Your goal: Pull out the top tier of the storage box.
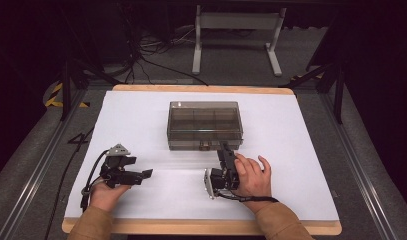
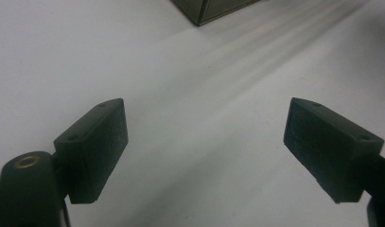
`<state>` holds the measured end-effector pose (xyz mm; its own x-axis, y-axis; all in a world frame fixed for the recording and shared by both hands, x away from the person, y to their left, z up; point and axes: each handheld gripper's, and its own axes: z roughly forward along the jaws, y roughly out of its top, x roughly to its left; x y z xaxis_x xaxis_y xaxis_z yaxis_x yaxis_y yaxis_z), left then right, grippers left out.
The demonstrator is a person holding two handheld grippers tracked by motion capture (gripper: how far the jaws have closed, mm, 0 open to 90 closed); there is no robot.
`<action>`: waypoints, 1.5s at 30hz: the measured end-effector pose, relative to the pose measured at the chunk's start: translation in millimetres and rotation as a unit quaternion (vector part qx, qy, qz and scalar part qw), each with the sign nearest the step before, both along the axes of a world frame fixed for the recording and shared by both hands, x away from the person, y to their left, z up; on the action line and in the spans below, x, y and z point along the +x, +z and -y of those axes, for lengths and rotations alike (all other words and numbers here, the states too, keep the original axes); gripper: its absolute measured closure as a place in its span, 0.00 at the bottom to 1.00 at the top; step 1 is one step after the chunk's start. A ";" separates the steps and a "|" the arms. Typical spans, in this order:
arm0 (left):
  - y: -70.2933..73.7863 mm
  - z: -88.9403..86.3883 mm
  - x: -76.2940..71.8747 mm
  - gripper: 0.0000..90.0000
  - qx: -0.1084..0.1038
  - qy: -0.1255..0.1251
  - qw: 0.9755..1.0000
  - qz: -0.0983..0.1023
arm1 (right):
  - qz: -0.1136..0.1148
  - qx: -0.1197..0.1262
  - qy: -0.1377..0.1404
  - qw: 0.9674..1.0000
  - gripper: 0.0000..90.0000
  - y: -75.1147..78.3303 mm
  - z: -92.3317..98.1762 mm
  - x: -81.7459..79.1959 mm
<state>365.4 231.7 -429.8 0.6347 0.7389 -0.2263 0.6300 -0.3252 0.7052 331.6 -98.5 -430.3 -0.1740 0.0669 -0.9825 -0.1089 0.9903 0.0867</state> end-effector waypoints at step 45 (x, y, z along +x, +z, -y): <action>-0.8 1.1 -0.5 0.17 0.009 0.002 1.000 -0.001 | -0.250 0.224 0.055 0.940 0.60 36.4 72.7 5.9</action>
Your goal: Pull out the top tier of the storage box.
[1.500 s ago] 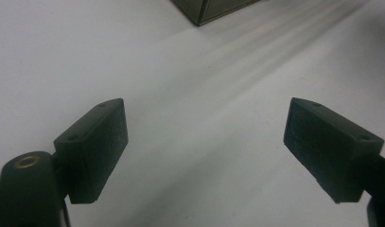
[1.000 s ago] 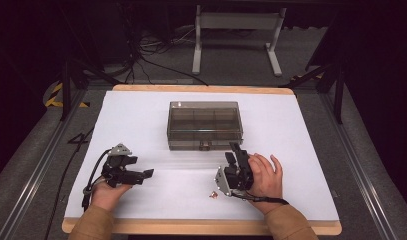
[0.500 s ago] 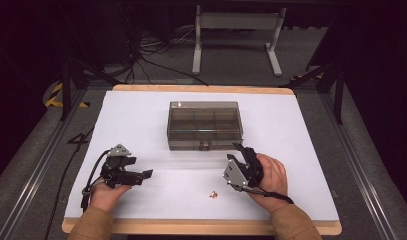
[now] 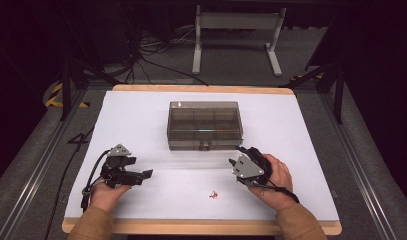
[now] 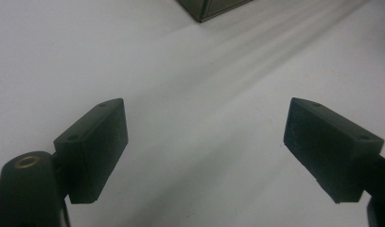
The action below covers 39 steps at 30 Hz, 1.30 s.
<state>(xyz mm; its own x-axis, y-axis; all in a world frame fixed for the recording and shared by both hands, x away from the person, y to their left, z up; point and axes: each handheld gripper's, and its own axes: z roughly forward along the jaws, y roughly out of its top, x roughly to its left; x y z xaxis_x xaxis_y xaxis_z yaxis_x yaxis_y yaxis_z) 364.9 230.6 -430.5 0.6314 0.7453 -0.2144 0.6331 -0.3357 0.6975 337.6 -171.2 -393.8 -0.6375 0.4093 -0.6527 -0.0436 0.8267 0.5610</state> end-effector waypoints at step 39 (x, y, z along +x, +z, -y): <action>-1.2 -6.6 -4.0 0.17 -0.003 0.016 1.000 -0.004 | -0.213 0.073 0.062 0.972 0.73 43.3 21.3 36.3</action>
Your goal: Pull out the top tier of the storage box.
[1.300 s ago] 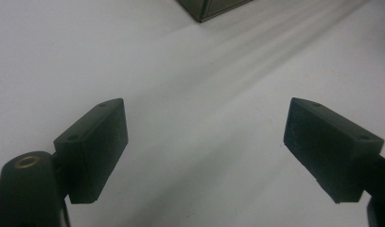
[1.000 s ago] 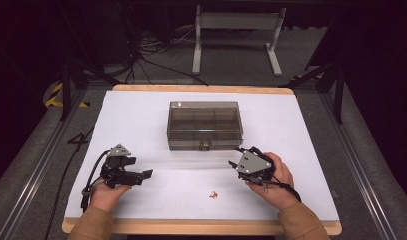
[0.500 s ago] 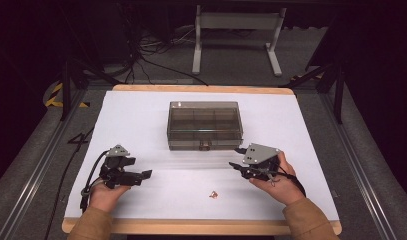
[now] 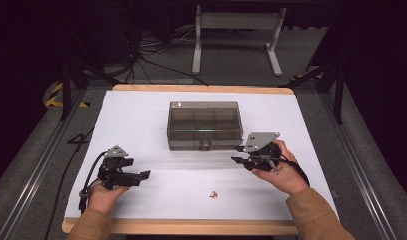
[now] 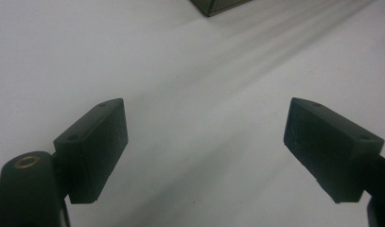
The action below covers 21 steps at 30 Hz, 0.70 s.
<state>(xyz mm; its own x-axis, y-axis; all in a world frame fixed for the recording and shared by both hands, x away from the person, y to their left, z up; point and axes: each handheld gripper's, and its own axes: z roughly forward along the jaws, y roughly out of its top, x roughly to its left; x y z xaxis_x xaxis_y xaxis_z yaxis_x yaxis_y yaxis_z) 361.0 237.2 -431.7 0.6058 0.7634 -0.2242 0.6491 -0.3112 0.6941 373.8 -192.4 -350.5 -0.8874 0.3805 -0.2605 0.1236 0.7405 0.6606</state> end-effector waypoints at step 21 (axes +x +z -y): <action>-0.7 -2.2 1.1 0.17 -0.003 0.001 1.000 0.000 | -0.022 -0.032 -0.005 0.999 0.76 23.1 -6.1 40.0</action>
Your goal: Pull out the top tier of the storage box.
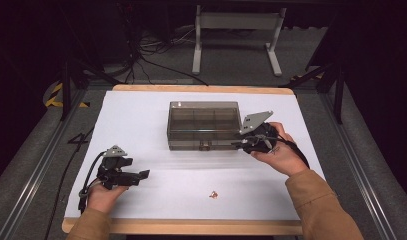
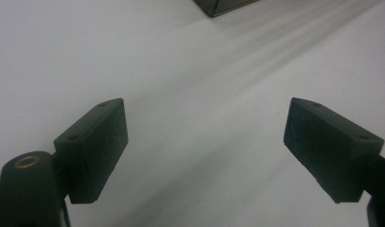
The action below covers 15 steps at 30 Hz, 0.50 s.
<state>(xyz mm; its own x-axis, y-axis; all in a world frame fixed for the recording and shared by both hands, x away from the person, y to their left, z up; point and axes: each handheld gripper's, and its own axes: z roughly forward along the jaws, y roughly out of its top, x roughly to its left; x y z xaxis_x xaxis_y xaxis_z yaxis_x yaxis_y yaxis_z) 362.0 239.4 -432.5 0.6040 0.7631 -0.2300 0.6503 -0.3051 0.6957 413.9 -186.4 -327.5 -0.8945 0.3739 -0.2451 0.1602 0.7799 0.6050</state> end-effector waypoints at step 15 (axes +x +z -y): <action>1.5 -0.3 -0.5 0.17 -0.001 -0.003 1.000 0.000 | -0.042 -0.020 0.019 0.999 0.78 -12.5 -13.0 23.5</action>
